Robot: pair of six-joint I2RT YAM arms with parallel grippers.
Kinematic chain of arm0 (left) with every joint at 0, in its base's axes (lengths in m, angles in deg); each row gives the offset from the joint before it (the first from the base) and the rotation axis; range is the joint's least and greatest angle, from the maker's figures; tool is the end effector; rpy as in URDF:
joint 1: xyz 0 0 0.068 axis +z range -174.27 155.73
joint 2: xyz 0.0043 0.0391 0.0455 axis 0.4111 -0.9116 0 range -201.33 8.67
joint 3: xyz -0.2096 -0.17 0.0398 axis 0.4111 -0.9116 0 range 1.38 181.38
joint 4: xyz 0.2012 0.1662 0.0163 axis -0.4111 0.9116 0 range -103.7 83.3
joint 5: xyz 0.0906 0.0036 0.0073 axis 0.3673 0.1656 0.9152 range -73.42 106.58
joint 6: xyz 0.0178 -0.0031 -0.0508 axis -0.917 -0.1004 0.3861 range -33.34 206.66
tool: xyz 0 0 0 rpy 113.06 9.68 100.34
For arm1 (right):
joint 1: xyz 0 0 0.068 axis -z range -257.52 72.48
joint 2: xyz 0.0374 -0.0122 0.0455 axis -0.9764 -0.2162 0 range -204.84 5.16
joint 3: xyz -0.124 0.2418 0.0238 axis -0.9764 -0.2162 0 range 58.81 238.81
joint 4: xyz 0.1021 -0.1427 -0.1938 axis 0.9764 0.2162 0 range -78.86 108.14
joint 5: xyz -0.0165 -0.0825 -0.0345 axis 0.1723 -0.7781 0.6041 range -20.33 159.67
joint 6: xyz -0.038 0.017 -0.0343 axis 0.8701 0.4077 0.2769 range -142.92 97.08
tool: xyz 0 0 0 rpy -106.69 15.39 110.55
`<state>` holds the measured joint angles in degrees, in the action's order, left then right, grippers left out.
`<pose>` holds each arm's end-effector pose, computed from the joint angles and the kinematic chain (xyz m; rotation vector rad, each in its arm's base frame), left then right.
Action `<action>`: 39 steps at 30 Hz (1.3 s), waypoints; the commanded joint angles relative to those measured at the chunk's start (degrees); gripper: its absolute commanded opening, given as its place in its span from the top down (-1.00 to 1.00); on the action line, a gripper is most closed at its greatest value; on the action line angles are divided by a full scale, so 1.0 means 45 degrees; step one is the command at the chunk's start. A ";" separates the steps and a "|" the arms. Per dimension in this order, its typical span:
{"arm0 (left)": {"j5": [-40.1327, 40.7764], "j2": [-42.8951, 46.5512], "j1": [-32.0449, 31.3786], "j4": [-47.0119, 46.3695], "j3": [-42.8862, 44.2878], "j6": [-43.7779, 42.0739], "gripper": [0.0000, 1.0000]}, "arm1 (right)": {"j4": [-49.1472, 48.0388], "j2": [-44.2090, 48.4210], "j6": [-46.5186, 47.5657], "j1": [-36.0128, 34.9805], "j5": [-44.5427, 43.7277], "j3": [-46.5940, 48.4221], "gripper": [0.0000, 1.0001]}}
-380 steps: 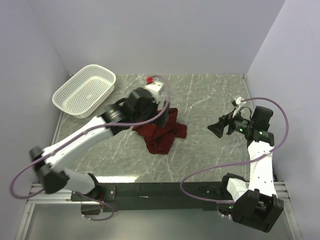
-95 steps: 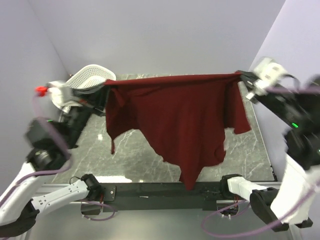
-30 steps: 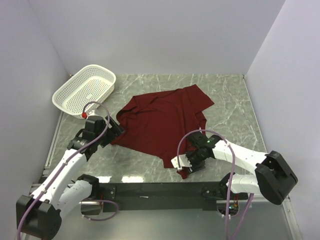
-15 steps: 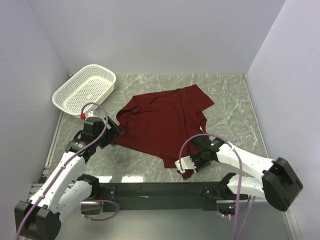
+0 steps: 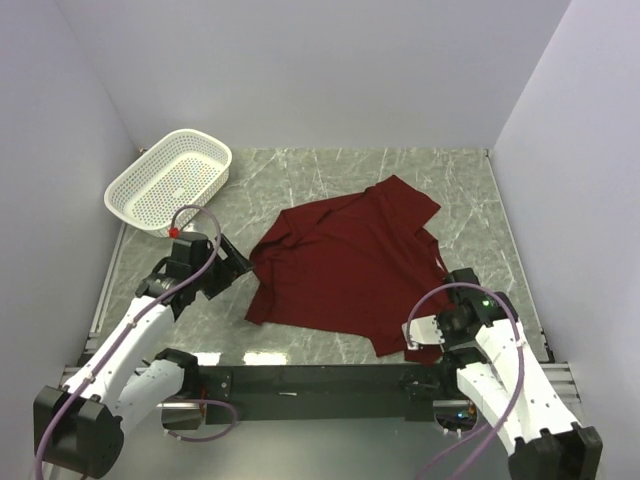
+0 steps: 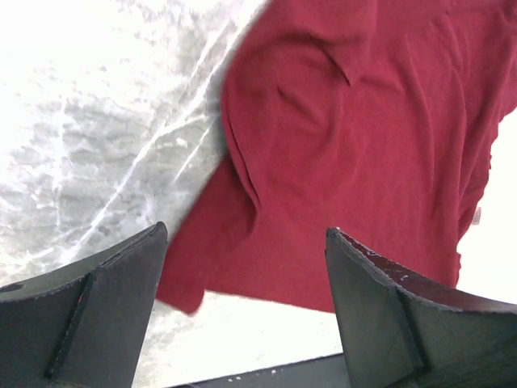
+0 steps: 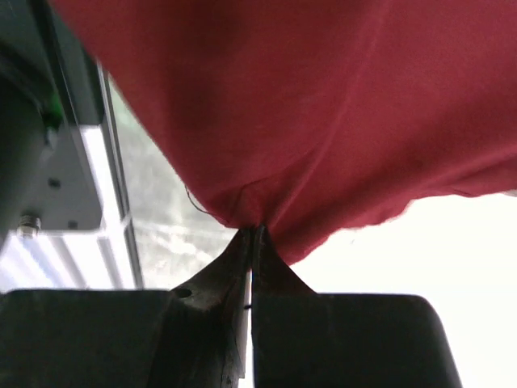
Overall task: Fold and stack the t-shirts
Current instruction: Flatten the tshirt out
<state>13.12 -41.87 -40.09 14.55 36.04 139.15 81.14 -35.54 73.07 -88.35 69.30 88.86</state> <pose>0.1755 -0.0520 0.2317 -0.7366 2.3216 -0.6395 0.0880 0.0165 0.1912 -2.4251 1.8013 -0.1743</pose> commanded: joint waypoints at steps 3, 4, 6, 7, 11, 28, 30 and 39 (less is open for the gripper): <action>-0.1549 -0.0622 0.0057 -0.0361 -0.0317 0.0679 -0.66 | 0.1751 -0.0368 0.1482 0.1000 -0.1423 0.0492 0.94; -0.1748 -0.0778 -0.0001 -0.0205 -0.0337 0.0699 -0.65 | 0.1440 -0.0406 0.1405 0.1039 -0.1462 0.0473 0.89; -0.2099 -0.1072 -0.0118 0.0262 -0.0416 0.0758 -0.63 | 0.1029 -0.0621 0.1171 0.1098 -0.1327 0.0550 0.62; -0.2140 -0.1131 -0.0505 0.0362 -0.0435 0.0758 -0.62 | 0.0679 -0.0757 0.0919 0.1098 -0.1133 0.0628 0.45; -0.0836 -0.2121 -0.1583 0.0812 0.0438 0.0213 -0.62 | -0.0279 -0.1536 -0.0155 0.1487 0.0621 0.2398 0.04; 0.1257 -1.3354 -0.3985 0.1064 1.2569 -1.0745 -0.26 | -0.4556 -0.3279 -1.0603 0.2348 1.0408 0.4848 -0.33; 0.1802 -1.4001 -0.4161 0.1318 1.3021 -1.0805 -0.13 | -0.5413 -0.2889 -1.1559 0.2971 1.0568 0.4400 -0.33; 0.2878 -1.4997 -0.4552 0.1455 1.3490 -1.0902 0.17 | -0.5692 -0.2867 -1.1936 0.4456 1.2013 0.4008 -0.32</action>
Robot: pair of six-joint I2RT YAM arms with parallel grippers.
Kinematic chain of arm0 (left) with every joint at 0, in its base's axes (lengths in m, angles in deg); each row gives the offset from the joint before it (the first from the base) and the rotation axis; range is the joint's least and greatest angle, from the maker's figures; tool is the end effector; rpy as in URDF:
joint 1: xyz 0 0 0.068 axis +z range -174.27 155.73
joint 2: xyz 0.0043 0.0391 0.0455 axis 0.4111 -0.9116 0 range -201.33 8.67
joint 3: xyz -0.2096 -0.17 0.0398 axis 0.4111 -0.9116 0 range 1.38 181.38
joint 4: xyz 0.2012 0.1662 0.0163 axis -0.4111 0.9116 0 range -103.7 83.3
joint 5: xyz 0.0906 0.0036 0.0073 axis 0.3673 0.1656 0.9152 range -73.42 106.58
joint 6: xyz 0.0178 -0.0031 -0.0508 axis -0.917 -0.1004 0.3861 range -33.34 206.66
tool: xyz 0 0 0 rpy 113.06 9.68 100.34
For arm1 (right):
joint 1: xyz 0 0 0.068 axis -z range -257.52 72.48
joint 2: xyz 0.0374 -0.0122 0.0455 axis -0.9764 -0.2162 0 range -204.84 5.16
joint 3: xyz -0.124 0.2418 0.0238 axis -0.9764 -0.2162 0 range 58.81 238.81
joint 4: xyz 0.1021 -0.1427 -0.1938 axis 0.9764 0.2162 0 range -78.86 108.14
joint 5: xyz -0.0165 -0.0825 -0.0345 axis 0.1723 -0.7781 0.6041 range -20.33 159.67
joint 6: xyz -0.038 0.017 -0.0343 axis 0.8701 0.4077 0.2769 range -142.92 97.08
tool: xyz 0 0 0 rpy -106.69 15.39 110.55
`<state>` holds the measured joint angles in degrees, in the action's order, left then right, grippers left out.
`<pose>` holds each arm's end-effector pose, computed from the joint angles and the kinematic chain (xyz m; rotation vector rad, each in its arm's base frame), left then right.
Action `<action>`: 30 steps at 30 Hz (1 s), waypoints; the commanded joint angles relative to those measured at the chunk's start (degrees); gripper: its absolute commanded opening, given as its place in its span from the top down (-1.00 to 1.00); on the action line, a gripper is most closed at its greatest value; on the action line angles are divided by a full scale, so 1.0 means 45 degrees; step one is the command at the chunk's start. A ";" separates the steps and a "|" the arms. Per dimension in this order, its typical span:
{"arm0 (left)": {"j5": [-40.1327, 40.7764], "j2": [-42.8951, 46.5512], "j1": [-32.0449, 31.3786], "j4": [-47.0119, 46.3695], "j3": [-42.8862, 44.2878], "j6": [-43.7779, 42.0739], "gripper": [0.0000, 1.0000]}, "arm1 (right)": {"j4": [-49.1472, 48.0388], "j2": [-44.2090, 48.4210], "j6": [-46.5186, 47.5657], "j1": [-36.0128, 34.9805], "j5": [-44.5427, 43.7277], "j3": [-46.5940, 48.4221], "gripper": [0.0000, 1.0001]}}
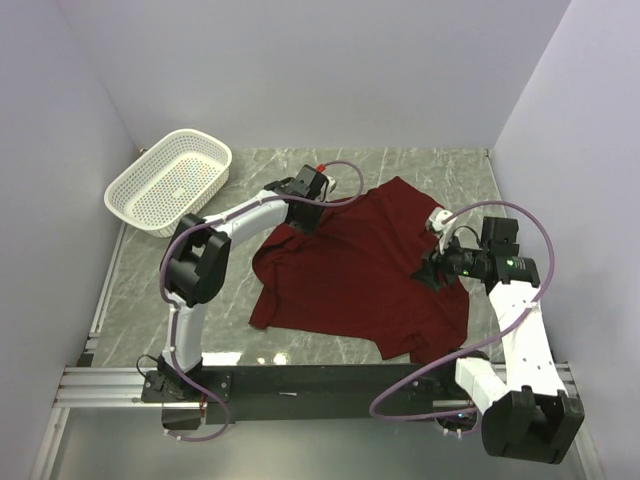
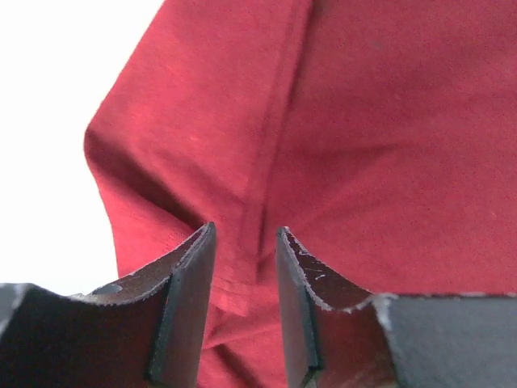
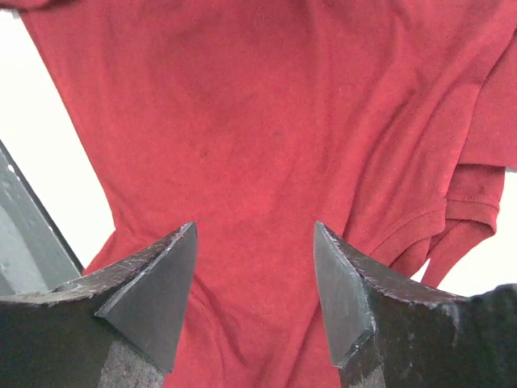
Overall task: Fold and stack the t-shirts
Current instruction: Flatten the tshirt out
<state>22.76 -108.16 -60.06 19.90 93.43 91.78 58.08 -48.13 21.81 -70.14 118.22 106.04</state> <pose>0.3625 -0.2567 0.2077 0.6456 2.5037 -0.1252 0.1729 0.0045 0.2810 -0.9985 1.9383 0.5568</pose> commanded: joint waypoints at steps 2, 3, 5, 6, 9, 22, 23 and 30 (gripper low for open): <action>0.1166 -0.0325 -0.0230 0.0461 0.0601 -0.0416 0.17 | -0.0606 -0.0167 -0.0584 0.0528 0.1241 0.0073 -0.32; 0.1264 -0.0287 -0.0327 0.0481 0.0483 -0.0436 0.16 | -0.0645 -0.0206 -0.0585 0.0664 0.1261 0.0073 -0.32; 0.1557 -0.0151 -0.0405 0.0462 0.0036 -0.0572 0.15 | -0.0626 -0.0342 -0.0546 0.0762 0.1319 0.0053 -0.32; 0.1519 -0.0092 -0.0425 0.0404 -0.0122 -0.0631 0.15 | -0.0549 -0.0421 -0.0488 0.0782 0.1377 0.0053 -0.32; 0.1674 -0.0091 -0.0503 0.0345 -0.0338 -0.0690 0.14 | -0.0393 -0.0655 -0.0351 0.0822 0.1475 0.0092 -0.32; 0.2689 -0.0872 -0.0582 0.0539 -0.0065 -0.0788 0.15 | -0.0294 -0.0558 -0.0194 0.0997 0.1710 0.0033 -0.32; 0.2710 -0.0892 -0.0582 0.0579 -0.0065 -0.0787 0.18 | -0.0294 -0.0558 -0.0194 0.0978 0.1729 0.0014 -0.32; 0.3003 -0.0599 -0.0679 0.0579 0.0150 -0.0826 0.61 | -0.0255 -0.0538 -0.0136 0.1056 0.1827 -0.0005 -0.32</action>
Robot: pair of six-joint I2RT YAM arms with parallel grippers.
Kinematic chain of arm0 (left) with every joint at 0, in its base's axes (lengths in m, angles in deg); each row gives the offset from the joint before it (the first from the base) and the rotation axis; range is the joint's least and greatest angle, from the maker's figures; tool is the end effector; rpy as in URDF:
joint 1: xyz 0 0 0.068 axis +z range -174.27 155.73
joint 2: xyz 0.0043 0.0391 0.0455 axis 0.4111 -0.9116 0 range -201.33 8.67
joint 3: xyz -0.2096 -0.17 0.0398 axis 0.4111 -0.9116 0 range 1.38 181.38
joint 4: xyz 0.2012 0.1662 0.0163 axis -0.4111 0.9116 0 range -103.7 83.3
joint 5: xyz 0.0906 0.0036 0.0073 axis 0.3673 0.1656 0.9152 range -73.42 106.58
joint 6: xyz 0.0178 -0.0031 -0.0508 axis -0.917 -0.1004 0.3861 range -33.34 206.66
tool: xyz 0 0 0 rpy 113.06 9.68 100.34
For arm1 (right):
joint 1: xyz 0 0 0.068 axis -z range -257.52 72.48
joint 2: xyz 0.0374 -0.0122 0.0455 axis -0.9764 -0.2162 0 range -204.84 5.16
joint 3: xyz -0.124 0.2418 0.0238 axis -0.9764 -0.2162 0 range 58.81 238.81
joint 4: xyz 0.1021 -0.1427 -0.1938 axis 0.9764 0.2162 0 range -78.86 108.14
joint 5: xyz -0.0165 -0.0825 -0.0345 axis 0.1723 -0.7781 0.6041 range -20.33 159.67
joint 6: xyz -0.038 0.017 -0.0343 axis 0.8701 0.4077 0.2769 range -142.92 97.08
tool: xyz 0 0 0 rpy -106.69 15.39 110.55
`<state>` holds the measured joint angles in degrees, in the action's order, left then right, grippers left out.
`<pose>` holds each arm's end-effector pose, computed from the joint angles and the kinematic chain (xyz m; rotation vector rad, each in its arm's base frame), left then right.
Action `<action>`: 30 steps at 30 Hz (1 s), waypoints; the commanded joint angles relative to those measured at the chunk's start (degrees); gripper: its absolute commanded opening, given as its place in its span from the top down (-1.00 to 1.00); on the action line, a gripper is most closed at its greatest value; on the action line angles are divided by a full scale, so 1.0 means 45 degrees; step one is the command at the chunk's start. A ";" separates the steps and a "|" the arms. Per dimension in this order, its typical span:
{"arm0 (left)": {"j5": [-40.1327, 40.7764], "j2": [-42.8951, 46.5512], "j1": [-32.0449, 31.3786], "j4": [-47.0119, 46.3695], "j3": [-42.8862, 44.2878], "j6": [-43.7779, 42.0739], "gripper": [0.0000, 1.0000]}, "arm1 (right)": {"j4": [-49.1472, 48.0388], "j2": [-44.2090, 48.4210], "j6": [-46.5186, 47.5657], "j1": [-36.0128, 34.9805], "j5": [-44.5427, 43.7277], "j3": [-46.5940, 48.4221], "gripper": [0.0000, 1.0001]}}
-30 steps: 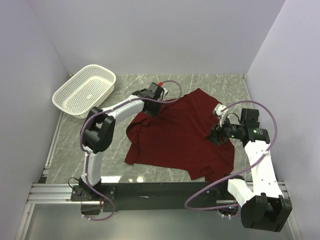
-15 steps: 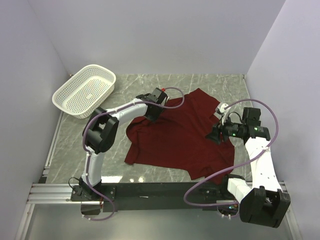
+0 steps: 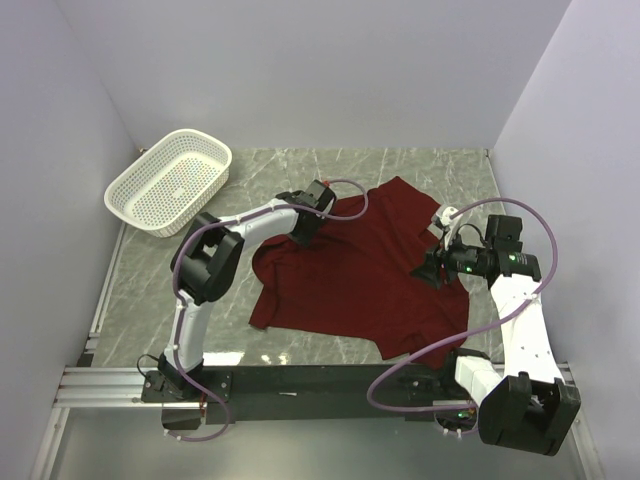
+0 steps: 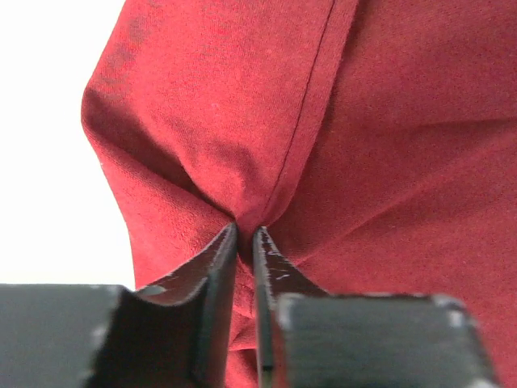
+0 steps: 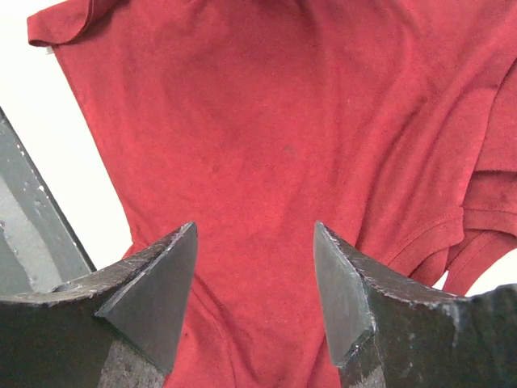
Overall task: Fold and stack the t-shirts
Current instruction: Flatten the tshirt out
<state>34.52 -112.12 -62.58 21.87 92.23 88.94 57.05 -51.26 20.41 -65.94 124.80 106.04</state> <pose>0.3537 -0.2655 0.1718 0.7275 2.5282 0.1912 0.1817 -0.0074 0.2761 -0.9064 1.9267 0.6689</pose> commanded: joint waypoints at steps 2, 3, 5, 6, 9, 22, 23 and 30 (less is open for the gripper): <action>0.0409 0.0455 -0.0140 0.0084 0.0359 -0.0234 0.77 | 0.0012 0.0136 0.0175 0.0123 0.0384 0.0033 -0.32; 0.0429 0.0495 -0.0121 0.0006 0.0320 -0.0253 0.81 | 0.0032 0.0117 0.0195 0.0143 0.0385 0.0034 -0.32; 0.0506 0.0651 -0.0140 -0.0014 0.0222 -0.0273 0.98 | 0.0032 0.0136 0.0195 0.0143 0.0385 0.0014 -0.32; 0.0642 0.0709 -0.0140 -0.0014 0.0202 -0.0273 0.99 | 0.0032 0.0117 0.0195 0.0162 0.0385 0.0014 -0.32; 0.0858 0.1255 -0.0121 -0.0033 0.0241 -0.0273 0.99 | 0.0071 0.0156 0.0215 0.0163 0.0404 0.0014 -0.32; -0.0002 0.1477 0.2124 -0.1733 0.2325 -0.0800 0.99 | 0.0071 0.0059 0.0331 0.0182 0.0385 0.0033 -0.32; 0.0115 0.1220 0.2396 -0.1849 0.2602 -0.0839 0.99 | 0.0090 0.0058 0.0351 0.0182 0.0385 0.0034 -0.32; 0.1345 -0.0714 0.3432 -0.2981 0.4283 -0.0644 0.99 | -0.0162 0.0117 0.0195 0.0182 0.0170 -0.0083 -0.32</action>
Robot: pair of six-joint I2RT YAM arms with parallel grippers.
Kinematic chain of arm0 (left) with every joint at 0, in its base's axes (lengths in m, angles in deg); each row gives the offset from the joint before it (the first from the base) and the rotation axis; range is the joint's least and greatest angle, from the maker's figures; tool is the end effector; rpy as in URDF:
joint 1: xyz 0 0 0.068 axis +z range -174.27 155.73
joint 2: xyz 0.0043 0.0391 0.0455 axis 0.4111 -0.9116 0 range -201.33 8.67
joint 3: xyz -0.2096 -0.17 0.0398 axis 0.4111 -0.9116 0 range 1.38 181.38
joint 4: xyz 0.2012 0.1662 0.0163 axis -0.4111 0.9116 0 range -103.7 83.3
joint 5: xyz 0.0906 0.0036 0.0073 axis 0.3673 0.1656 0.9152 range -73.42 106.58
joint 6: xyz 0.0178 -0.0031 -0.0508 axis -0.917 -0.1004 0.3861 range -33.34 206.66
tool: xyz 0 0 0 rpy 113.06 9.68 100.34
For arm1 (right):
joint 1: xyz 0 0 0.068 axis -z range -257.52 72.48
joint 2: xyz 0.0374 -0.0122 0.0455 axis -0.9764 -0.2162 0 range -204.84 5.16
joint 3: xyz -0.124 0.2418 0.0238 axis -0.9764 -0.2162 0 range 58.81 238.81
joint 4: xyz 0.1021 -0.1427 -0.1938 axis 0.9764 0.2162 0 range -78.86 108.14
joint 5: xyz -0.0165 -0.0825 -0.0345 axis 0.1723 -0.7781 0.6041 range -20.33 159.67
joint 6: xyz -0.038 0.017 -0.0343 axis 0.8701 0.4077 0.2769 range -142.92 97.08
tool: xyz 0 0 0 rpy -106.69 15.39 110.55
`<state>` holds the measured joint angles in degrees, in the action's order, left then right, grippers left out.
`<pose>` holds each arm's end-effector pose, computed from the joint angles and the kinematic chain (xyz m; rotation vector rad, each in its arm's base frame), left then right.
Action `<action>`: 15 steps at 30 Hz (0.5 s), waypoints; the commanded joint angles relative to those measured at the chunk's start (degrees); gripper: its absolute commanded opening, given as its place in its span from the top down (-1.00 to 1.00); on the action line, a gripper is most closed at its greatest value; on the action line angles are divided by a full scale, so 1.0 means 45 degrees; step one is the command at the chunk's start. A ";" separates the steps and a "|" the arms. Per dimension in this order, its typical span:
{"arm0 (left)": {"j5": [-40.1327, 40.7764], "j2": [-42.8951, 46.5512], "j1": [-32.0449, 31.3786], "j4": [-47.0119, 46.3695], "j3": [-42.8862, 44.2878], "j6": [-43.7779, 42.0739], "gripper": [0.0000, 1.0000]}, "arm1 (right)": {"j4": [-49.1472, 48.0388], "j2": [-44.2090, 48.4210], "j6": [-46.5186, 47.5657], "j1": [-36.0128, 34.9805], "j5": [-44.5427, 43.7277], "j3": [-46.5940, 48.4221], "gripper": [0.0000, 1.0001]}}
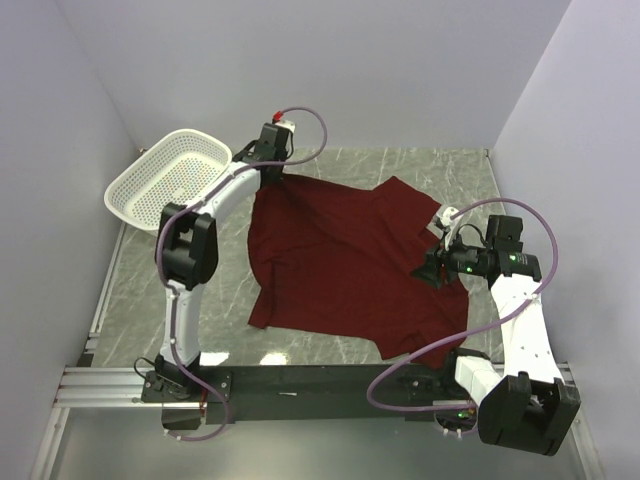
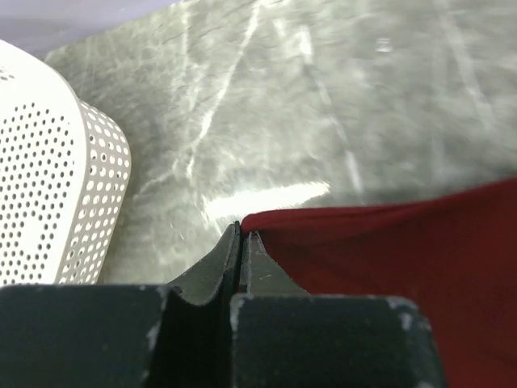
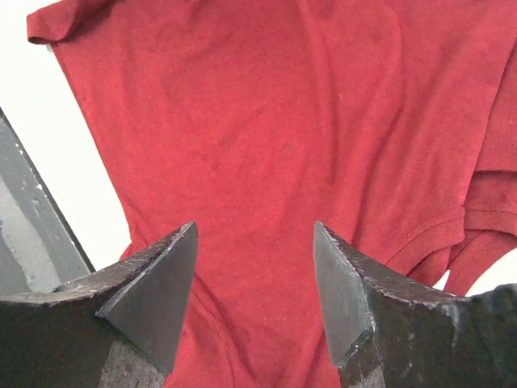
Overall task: Fold and stack the t-shirts
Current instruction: Flatten the tshirt out
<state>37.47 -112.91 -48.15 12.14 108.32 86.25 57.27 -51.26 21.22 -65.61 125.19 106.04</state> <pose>0.4551 -0.1876 0.2649 0.2828 2.2114 0.1925 0.1813 -0.0082 0.2761 -0.9129 1.9185 0.6666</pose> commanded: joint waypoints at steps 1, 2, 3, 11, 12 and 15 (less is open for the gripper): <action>0.0749 -0.0831 0.0306 -0.1228 0.0980 -0.0066 0.99 | -0.0251 0.0097 -0.0023 0.0109 0.0005 -0.0103 -0.32; 0.0827 -0.1027 0.0422 -0.1328 0.1195 -0.0066 0.98 | -0.0290 0.0078 -0.0120 0.0129 -0.0054 -0.0084 -0.32; 0.0847 -0.1513 0.0482 -0.1194 0.1894 -0.0008 0.97 | -0.0406 0.0039 -0.0199 0.0129 -0.0093 -0.0084 -0.32; 0.0729 -0.3412 0.0658 -0.0021 0.4166 0.0558 0.11 | -0.3699 -0.0020 -0.3827 0.0090 -0.2508 -0.0377 -0.31; 0.0633 -0.3219 0.0658 -0.0002 0.4128 0.0675 0.04 | -0.4249 -0.0233 -0.4490 0.0070 -0.2979 -0.0319 -0.31; -0.0146 -0.1974 0.0658 -0.0293 0.3701 0.1317 -0.27 | -0.5717 -0.1438 -0.6660 0.0012 -0.4676 0.0380 -0.32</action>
<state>38.85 -128.58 -45.20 12.27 123.92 88.42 42.89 -53.40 3.58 -65.51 113.46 104.46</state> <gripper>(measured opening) 0.581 0.661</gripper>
